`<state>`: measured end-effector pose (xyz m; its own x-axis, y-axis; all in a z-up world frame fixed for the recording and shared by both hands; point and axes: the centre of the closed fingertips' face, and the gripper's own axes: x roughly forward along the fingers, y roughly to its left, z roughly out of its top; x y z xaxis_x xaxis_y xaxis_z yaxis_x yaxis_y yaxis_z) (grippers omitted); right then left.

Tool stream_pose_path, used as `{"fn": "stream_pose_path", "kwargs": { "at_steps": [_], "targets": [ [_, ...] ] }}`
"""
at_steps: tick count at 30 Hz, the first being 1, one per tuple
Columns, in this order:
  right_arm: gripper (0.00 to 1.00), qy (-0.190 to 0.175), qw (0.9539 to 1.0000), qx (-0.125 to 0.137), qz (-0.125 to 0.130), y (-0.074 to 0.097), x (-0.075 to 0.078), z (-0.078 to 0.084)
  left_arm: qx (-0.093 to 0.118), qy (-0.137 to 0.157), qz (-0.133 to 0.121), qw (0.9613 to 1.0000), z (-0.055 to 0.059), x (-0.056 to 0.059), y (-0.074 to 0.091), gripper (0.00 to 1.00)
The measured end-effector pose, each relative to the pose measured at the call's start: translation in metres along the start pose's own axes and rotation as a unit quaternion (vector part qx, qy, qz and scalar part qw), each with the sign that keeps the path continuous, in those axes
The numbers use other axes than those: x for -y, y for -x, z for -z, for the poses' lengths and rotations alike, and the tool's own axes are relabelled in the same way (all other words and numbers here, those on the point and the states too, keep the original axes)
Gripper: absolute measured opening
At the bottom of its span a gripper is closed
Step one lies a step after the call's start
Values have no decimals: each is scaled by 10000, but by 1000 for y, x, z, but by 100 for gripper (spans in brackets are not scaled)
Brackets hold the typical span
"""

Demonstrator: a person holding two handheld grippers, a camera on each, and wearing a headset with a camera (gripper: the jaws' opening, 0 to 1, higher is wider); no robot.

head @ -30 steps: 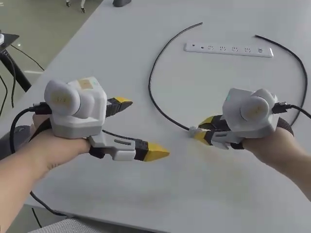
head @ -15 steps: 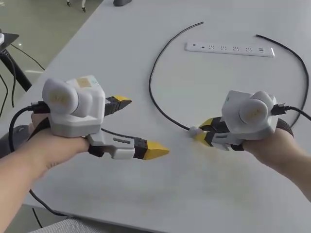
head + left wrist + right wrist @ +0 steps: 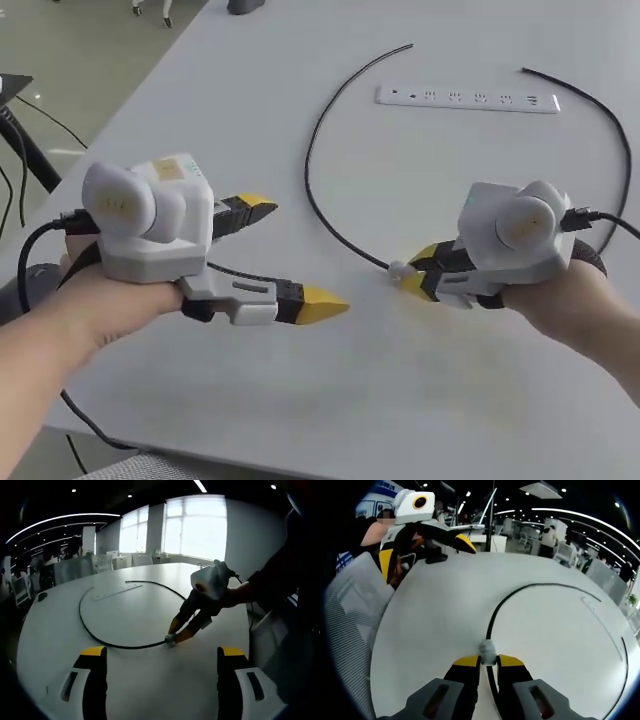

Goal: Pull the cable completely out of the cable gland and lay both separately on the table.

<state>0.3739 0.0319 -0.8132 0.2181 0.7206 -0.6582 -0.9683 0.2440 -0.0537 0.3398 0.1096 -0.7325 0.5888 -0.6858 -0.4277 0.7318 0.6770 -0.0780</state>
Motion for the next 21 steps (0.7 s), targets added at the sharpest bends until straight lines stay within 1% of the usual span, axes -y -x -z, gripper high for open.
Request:
{"fn": "stream_pose_path", "kwargs": {
  "at_steps": [1,2,4,5,6,8,9,11,12,13,14,15,16,18,21],
  "targets": [
    [8,6,10000,-1,-28,2,-2,-1,16,31,36,10000,-1,0,-1,90],
    [8,37,10000,-1,-25,4,-3,-2,94,78,110,9999,-5,2,-2,90],
    [8,61,10000,-3,-79,10,-6,-5,175,126,187,9996,-9,4,-2,87],
    [8,43,10000,20,-83,13,-7,-7,289,37,256,9992,-14,7,-2,83],
    [8,31,9999,33,-125,16,-9,-9,257,-25,284,9993,-14,9,-2,78],
    [8,113,9998,60,-157,22,-12,-15,220,35,401,9989,-14,12,-6,77],
    [8,131,9997,70,-193,26,-14,-17,244,62,496,9984,-16,16,-7,77],
    [8,189,9995,108,-232,32,-18,-22,286,115,598,9977,-19,20,-9,76],
    [8,234,9994,106,-243,36,-19,-23,319,198,735,9966,-22,25,-11,76],
    [8,264,9993,124,-244,39,-20,-24,354,217,839,9956,-24,29,-11,75],
    [8,280,9992,140,-251,43,-22,-25,384,382,1043,9931,-26,36,-12,72],
    [8,287,9992,146,-252,45,-23,-25,351,485,1133,9918,-26,39,-13,68],
    [8,326,9990,160,-276,47,-26,-25,366,424,1124,9921,-28,38,-15,65],
    [8,384,9988,156,-277,51,-30,-24,384,480,1233,9905,-30,41,-18,61],
    [8,498,9981,193,-303,55,-34,-24,379,575,1361,9883,-31,44,-21,64]
  ]
}}
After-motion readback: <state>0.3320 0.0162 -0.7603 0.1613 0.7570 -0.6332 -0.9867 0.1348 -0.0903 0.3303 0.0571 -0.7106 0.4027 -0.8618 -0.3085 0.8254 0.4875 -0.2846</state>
